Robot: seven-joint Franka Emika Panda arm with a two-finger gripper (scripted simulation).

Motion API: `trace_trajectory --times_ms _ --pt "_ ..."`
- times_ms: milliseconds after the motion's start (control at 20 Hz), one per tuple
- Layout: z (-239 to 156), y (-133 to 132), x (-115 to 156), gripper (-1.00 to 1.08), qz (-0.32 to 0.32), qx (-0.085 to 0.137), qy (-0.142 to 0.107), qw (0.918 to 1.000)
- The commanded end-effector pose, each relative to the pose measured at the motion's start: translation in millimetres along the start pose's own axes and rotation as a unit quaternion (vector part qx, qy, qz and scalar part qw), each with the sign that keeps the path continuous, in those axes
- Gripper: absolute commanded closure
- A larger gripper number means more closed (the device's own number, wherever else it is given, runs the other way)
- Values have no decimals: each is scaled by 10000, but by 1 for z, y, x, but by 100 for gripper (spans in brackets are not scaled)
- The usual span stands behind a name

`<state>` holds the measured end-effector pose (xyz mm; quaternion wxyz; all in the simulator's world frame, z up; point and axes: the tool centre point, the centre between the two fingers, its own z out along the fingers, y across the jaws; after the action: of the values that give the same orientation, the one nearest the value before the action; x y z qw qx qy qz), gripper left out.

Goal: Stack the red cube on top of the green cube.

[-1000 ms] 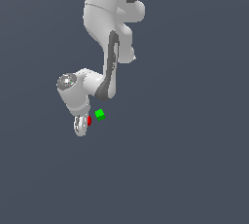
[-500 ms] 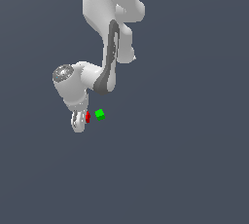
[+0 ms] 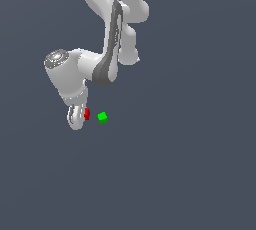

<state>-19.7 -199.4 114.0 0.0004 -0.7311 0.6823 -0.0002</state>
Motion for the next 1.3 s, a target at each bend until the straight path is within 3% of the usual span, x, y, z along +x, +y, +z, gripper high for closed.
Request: trace_trajectory --times_ms 0,400,950,1250 --pt "-6 0 0 108 -1 -5 1 10000" --pt "2 4 -8 108 -2 0 2 10000" --pt "40 26 -55 108 -5 -4 6 10000" --pt "51 31 -68 108 -5 -7 6 10000"
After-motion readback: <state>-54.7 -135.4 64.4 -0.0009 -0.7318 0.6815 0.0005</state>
